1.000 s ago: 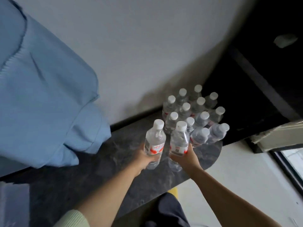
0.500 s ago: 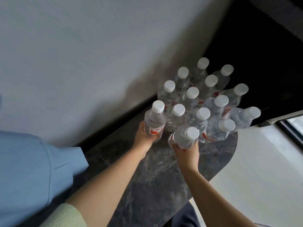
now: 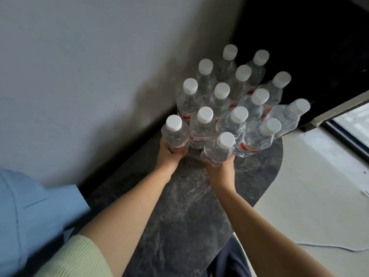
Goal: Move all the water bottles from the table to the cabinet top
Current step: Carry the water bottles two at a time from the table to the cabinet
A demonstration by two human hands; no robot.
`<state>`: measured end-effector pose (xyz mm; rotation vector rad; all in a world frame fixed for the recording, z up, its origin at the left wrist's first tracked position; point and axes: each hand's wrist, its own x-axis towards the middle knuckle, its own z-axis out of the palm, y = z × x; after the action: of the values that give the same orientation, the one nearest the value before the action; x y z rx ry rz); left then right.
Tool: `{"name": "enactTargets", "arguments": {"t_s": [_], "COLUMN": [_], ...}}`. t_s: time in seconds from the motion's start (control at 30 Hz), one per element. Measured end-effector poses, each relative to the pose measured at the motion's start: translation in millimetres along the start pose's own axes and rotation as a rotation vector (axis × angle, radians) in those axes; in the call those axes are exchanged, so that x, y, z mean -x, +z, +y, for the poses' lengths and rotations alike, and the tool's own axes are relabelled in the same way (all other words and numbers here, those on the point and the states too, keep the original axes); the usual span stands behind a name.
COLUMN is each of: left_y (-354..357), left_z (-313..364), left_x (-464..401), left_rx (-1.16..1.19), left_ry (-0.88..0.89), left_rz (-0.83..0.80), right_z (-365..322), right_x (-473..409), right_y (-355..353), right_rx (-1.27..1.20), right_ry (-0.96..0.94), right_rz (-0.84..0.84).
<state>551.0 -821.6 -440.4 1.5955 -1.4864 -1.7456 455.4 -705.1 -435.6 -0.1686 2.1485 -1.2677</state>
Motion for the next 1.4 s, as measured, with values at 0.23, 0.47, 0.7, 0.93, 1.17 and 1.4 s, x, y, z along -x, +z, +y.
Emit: {"name": "enactTargets", "arguments": {"t_s": [0.23, 0.47, 0.7, 0.93, 1.17, 1.4], "left_y": [-9, -32, -47, -64, -85, -35], "left_z": [29, 113, 199, 252, 284, 254], "left_x": [53, 125, 187, 218, 228, 280], "left_rx": [-0.102, -0.388, -0.759, -0.944, -0.958, -0.748], "left_ry": [0.002, 0.091, 0.257, 0.346, 0.247, 0.050], "left_rz": [-0.051, 0.133, -0.054, -0.023, 0.194, 0.349], "right_z": [-24, -96, -190, -274, -338, -332], "right_x": [25, 59, 90, 111, 93, 88], "right_y": [-43, -127, -187, -181, -142, -145], "right_rx": [0.253, 0.538, 0.830, 1.037, 1.184, 1.442], "right_ry": [-0.003, -0.087, -0.363, -0.560, -0.868, -1.148], "right_rz": [-0.138, -0.340, -0.258, -0.342, -0.497, -0.754]}}
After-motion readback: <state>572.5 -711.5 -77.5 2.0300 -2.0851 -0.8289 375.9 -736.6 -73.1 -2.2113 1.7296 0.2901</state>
